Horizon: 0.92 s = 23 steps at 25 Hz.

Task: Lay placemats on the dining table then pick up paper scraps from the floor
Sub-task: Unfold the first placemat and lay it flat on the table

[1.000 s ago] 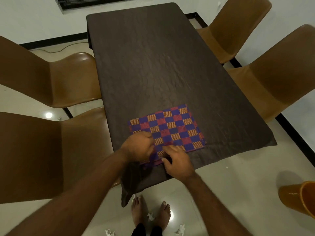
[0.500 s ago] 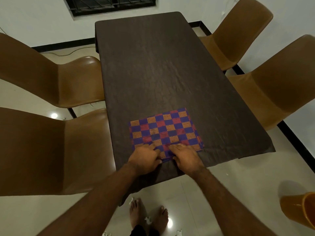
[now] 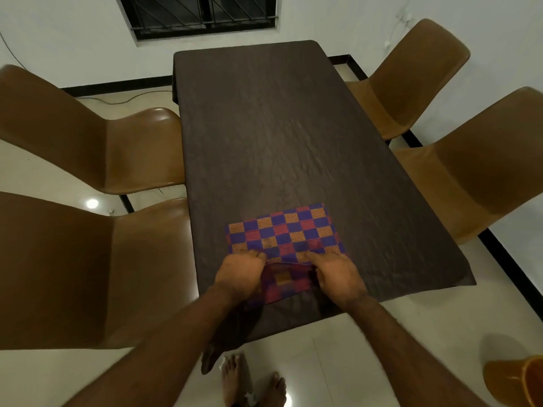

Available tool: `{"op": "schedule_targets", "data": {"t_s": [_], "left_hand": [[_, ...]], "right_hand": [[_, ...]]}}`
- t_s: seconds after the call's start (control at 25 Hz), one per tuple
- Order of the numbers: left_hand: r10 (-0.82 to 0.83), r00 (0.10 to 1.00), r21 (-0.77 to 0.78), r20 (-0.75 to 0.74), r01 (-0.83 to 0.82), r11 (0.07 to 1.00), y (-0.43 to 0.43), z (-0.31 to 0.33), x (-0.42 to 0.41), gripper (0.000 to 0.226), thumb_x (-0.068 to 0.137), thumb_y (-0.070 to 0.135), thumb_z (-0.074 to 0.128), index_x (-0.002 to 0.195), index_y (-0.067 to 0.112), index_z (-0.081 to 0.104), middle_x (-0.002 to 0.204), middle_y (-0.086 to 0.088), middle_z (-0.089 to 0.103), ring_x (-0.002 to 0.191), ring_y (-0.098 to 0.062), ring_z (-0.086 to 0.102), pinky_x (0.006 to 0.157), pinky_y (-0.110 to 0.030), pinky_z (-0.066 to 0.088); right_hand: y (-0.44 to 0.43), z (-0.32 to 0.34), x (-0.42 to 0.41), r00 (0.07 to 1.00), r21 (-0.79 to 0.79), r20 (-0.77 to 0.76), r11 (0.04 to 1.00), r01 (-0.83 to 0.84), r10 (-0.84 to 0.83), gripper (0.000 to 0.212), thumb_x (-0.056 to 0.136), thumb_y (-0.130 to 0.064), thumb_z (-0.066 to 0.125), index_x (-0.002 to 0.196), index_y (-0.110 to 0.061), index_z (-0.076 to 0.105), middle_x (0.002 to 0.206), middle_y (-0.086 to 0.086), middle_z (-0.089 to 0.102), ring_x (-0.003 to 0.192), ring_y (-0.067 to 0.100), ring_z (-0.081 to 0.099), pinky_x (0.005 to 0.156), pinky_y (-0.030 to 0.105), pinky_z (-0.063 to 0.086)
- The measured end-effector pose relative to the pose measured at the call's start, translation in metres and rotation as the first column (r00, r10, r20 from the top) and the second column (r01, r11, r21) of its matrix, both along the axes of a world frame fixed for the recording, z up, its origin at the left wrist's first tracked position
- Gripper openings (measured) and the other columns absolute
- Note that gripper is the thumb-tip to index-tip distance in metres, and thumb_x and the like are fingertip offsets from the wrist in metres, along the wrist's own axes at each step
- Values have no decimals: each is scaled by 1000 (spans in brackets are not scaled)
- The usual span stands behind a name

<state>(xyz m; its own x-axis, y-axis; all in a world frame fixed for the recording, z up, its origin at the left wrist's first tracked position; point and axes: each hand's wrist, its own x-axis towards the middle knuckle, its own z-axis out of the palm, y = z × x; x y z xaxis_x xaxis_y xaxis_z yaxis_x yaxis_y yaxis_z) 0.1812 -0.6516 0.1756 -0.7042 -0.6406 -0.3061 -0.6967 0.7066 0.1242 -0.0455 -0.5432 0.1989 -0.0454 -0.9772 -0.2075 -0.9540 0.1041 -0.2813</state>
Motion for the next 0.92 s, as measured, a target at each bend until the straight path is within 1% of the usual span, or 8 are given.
{"op": "schedule_targets", "data": {"t_s": [0.08, 0.16, 0.24, 0.4, 0.6, 0.68, 0.76, 0.92], "left_hand": [[-37, 999, 3, -32, 37, 999, -27, 15, 9, 39, 100, 51, 48, 126, 22, 55, 120, -4, 68, 106, -24, 66, 89, -40, 55], [-43, 993, -15, -106, 42, 999, -59, 36, 10, 33, 102, 47, 47, 120, 19, 51, 106, -6, 71, 93, -28, 68, 73, -39, 53], [-3, 983, -79, -185, -11, 997, -91, 58, 4, 28, 102, 42, 48, 113, 16, 49, 92, -9, 70, 83, -34, 67, 60, -39, 43], [135, 970, -248, -205, -184, 951, -162, 104, -16, 19, 97, 35, 56, 98, 18, 63, 88, -8, 68, 83, -33, 66, 60, -37, 44], [352, 845, -210, -403, -460, 863, -244, 177, -37, 13, 88, 16, 60, 90, 14, 73, 86, -12, 71, 81, -36, 68, 72, -44, 60], [348, 785, -261, -513, -529, 808, -266, 210, -38, 16, 92, 13, 56, 90, 13, 72, 85, -12, 70, 81, -35, 68, 73, -44, 60], [292, 749, -347, -594, -567, 747, -285, 246, -39, 22, 97, 13, 50, 93, 11, 71, 85, -12, 68, 80, -31, 64, 69, -41, 55], [213, 702, -426, -679, -614, 665, -313, 303, -36, 23, 97, 14, 44, 94, 13, 66, 84, -8, 65, 77, -24, 61, 63, -37, 44]], "right_hand": [[-16, 9, -17, 996, 122, -85, 992, 32, -21, 25, 96, -37, 47, 119, -33, 57, 113, -5, 64, 105, 17, 61, 97, 37, 48], [-50, 23, -33, 979, 217, -185, 968, 127, -87, 20, 91, -30, 54, 109, -30, 62, 107, -2, 67, 97, 21, 64, 88, 39, 53], [-89, 41, -42, 950, 200, -283, 960, 195, -134, 23, 84, -25, 58, 105, -28, 68, 101, 4, 70, 93, 27, 68, 79, 37, 56], [-180, 95, -45, 891, -49, -348, 954, 295, -293, 24, 88, -6, 52, 102, -9, 72, 100, 16, 71, 94, 36, 68, 76, 38, 55], [-272, 163, -47, 894, -314, -146, 877, 364, -424, 16, 87, 0, 56, 93, -5, 70, 91, 17, 69, 85, 36, 68, 70, 39, 57], [-294, 190, -49, 910, -439, -89, 836, 330, -405, 15, 88, 1, 55, 90, -5, 68, 90, 16, 68, 83, 33, 67, 65, 34, 53], [-314, 221, -49, 922, -555, -90, 787, 268, -377, 20, 88, 4, 50, 89, -6, 66, 89, 14, 66, 81, 32, 63, 62, 31, 40], [-333, 272, -51, 941, -688, -66, 698, 199, -333, 25, 81, 7, 39, 75, -15, 49, 81, 8, 54, 70, 19, 43, 60, 30, 25]]}}
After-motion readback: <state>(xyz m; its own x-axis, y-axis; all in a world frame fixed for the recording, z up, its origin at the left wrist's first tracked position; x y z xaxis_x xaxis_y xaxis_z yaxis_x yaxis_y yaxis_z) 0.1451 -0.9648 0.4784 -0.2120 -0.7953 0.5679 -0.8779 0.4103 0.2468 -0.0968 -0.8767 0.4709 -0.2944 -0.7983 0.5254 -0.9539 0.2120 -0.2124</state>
